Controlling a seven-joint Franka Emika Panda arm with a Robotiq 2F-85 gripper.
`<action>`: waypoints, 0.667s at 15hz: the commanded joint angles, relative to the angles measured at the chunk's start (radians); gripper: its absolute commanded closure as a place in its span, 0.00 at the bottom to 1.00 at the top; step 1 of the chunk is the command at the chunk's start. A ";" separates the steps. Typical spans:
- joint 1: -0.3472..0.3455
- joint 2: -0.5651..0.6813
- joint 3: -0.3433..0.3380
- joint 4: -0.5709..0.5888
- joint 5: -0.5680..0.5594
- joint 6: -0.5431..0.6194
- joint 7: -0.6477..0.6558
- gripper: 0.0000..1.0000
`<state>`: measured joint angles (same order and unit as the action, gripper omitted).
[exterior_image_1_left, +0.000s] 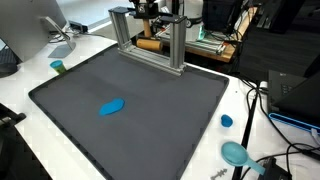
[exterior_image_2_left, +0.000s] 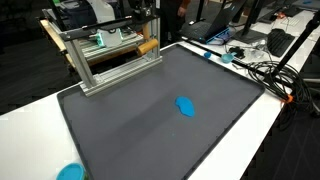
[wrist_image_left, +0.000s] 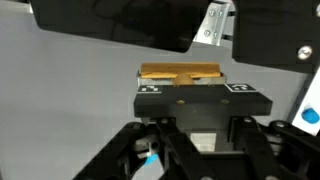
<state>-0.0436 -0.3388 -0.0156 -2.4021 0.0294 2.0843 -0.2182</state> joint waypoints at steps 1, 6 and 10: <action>0.015 -0.127 0.037 -0.076 -0.031 -0.022 0.157 0.78; 0.018 -0.166 0.067 -0.092 -0.118 -0.034 0.196 0.78; 0.028 -0.160 0.058 -0.086 -0.116 -0.090 0.174 0.78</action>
<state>-0.0317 -0.4778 0.0539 -2.4871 -0.0661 2.0413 -0.0407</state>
